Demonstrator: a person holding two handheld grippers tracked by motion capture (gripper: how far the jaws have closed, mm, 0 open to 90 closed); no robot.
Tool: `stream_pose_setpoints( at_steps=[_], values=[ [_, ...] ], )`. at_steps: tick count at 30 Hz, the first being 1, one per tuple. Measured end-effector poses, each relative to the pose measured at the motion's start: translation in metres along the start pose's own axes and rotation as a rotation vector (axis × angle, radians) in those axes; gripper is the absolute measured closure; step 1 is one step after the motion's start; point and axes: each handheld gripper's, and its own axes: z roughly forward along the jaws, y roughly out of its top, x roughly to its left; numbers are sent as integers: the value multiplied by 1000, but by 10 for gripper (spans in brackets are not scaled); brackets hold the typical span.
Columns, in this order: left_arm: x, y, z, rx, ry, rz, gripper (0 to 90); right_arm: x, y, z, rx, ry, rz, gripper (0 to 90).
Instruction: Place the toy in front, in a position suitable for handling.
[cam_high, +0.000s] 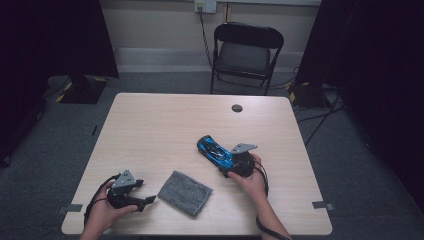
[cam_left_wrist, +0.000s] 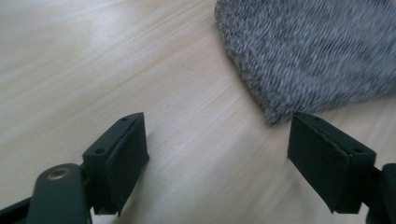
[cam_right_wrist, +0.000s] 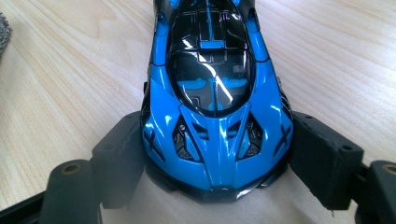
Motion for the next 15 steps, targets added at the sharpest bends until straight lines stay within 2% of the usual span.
stream_pose_setpoints(
  at_steps=[2, 3, 5, 6, 7, 9, 10, 11, 13, 14, 15],
  values=[
    [-1, 1, 0, -5, -1, -5, 185, 0, 0, 0, 0, 0, 0, 234],
    [-3, 3, -2, -11, 6, 12, 210, 0, 0, 0, 0, 0, 1, 234],
    [-10, 9, -4, -36, -23, 30, 228, 0, 0, 0, 0, 0, 0, 235],
    [-10, 9, -4, -36, -23, 30, 246, 0, 0, 0, 0, 0, 1, 234],
    [-18, 13, -4, -35, -48, 63, 255, 0, 0, 0, 0, 0, 0, 235],
    [-25, 18, -2, -28, -53, 99, 252, 0, 0, 0, 0, 0, 0, 235],
    [-25, 18, -2, -28, -53, 99, 249, 0, 0, 0, 0, 0, 0, 235],
    [-33, 24, 0, -30, -67, 116, 250, 0, 0, 0, 0, 0, 0, 234],
    [-42, 32, 2, -29, -76, 127, 251, 0, 0, 0, 0, 0, 1, 234],
    [-42, 32, 2, -29, -76, 127, 255, 0, 0, 0, 0, 0, 1, 235],
    [-52, 38, 6, -30, -92, 129, 271, 0, 0, 0, 0, -1, 2, 234]
  ],
)
